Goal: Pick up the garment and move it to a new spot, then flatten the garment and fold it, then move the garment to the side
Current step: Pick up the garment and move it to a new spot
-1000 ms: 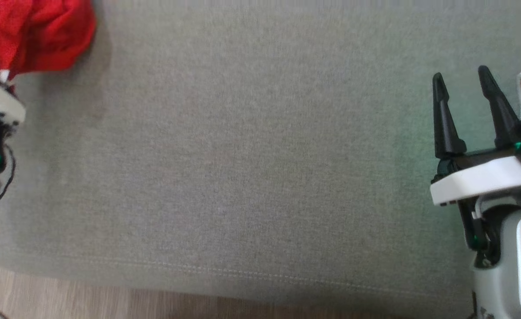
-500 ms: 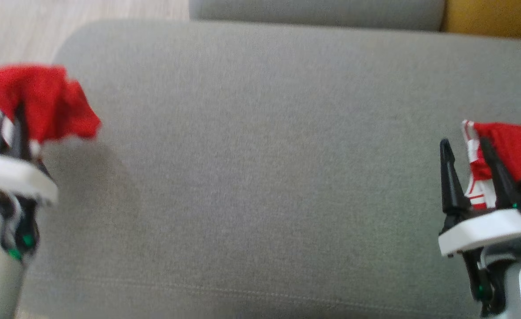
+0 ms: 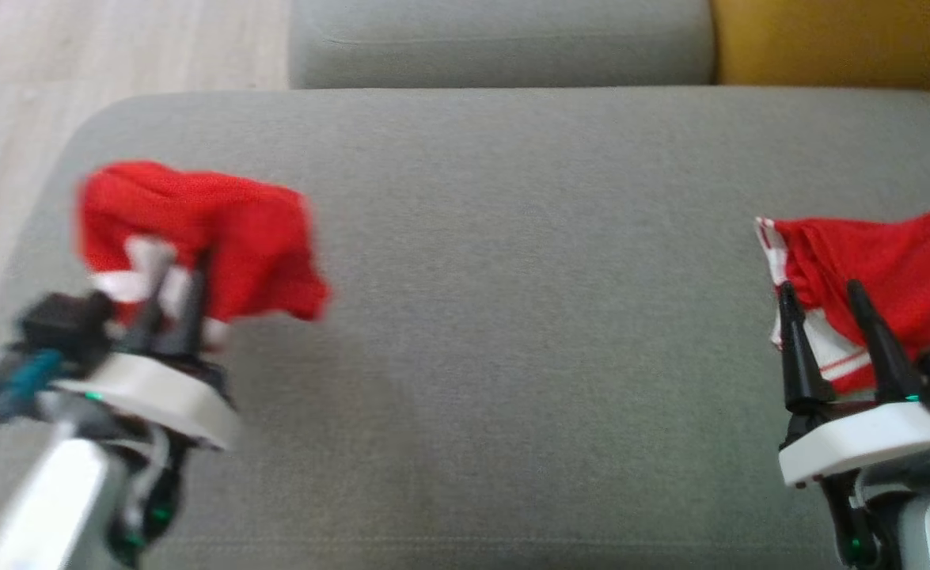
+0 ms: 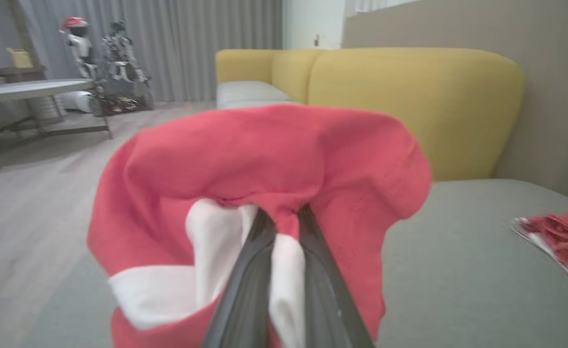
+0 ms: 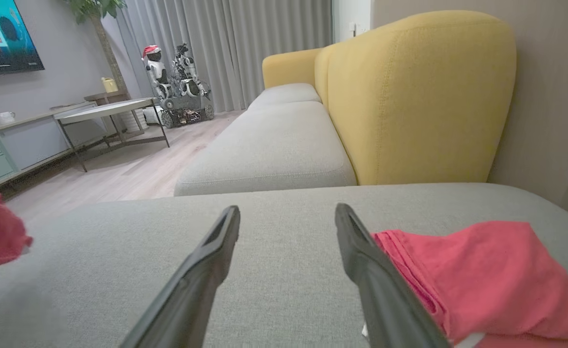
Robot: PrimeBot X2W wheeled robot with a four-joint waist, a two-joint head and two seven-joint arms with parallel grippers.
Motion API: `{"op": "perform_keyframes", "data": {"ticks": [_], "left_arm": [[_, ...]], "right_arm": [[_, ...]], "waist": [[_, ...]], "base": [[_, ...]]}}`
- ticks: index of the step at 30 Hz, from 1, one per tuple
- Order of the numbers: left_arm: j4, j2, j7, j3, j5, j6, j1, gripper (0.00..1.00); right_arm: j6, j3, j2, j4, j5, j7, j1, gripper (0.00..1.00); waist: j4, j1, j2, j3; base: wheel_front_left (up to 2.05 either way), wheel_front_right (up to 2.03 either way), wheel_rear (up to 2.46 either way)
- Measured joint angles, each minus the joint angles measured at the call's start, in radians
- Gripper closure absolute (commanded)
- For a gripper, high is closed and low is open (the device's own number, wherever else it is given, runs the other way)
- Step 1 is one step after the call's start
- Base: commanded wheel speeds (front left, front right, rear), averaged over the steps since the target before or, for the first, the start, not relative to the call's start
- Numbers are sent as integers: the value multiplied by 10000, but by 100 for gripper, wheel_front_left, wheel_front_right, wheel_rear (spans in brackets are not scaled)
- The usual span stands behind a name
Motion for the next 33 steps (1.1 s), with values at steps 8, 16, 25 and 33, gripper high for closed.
{"op": "perform_keyframes", "data": {"ticks": [8,16,25,33], "left_arm": [[700,-1154,267,-1662,395,-621,-852,100],[2100,-2284,453,-3170,940,-1452,-2049,100],[4115,-2694,102,-3323,853,-1902,-2754,0],[3839,-2861,-1204,-2830,558,-1866,-2673,0]], "right_arm": [[0,658,0,61,249,-17,-363,0],[0,848,-4,209,424,-284,-658,0],[0,995,-2,395,522,-639,-989,0],[0,867,-4,548,491,-679,-984,0]], "waist": [[-1084,0,0,510],[-2155,0,0,1383],[-2852,2,0,2169],[-2354,1,0,1843]], "base": [[0,0,0],[0,0,0],[0,0,0],[0,0,0]]}}
